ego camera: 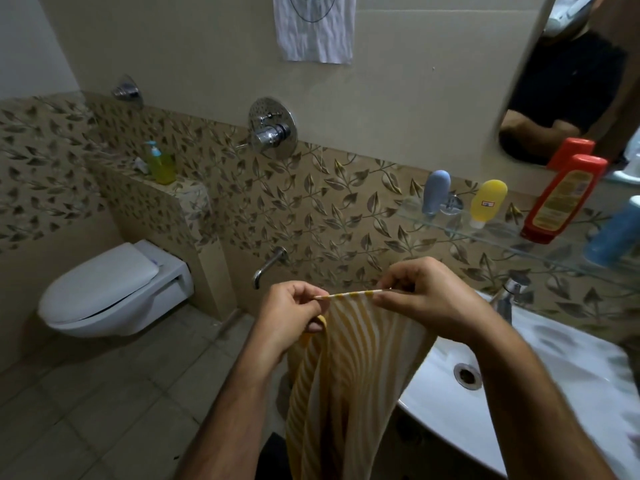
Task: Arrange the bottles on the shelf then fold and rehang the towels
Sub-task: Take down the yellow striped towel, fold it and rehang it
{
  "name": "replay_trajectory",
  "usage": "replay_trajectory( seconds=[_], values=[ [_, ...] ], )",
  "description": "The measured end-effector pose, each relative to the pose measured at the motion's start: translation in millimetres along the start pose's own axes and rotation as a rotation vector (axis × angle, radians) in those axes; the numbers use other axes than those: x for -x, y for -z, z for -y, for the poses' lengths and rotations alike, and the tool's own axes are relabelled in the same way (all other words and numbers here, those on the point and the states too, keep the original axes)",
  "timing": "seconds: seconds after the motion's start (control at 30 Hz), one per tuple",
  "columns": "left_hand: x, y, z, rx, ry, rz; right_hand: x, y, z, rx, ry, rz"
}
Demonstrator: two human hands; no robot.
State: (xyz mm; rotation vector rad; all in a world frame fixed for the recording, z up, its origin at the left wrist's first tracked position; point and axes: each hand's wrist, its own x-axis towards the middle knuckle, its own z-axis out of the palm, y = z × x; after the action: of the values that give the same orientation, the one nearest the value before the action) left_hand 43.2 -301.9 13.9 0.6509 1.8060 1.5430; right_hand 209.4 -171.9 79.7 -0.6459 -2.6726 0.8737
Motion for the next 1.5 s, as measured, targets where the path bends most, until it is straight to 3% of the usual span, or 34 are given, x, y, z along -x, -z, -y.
replay_trajectory(
  seconds=[0.1,0.23,0.47,0.57,0.7,0.8,0.9,1.13,1.33,1.5],
  values=[
    [4,-4,-1,0.075,-0.035,0.078,-5,-10,5,-0.144,-0.002,-0.051],
    [8,-1,-5,0.125,-0.116,0.150,-9,-32,13,-0.536,-0.035,-0.042],
    [10,4,-5,0.213,-0.093,0.159,-12,-37,9,-0.950,-0.110,0.206],
    [11,9,-7,0.345,-0.064,0.146,-11,-34,6,-0.909,-0.006,0.240],
    [10,8,-5,0.370,-0.064,0.151,-14,-43,6,-0.788,0.049,0.034],
    [8,10,-4,0.289,-0.088,0.158,-16,-46,5,-0.540,0.125,-0.070],
    [6,11,-4,0.147,-0.155,0.171,-16,-48,1,-0.386,0.154,-0.021],
    [8,7,-13,0.311,-0.105,0.107,-16,-65,1,-0.660,0.014,-0.041],
    [10,2,-11,0.409,0.037,0.115,-17,-73,-1,-0.751,0.020,-0.079],
    [8,0,-7,0.466,0.054,0.136,-19,-85,1,-0.841,-0.013,-0.181]
  ],
)
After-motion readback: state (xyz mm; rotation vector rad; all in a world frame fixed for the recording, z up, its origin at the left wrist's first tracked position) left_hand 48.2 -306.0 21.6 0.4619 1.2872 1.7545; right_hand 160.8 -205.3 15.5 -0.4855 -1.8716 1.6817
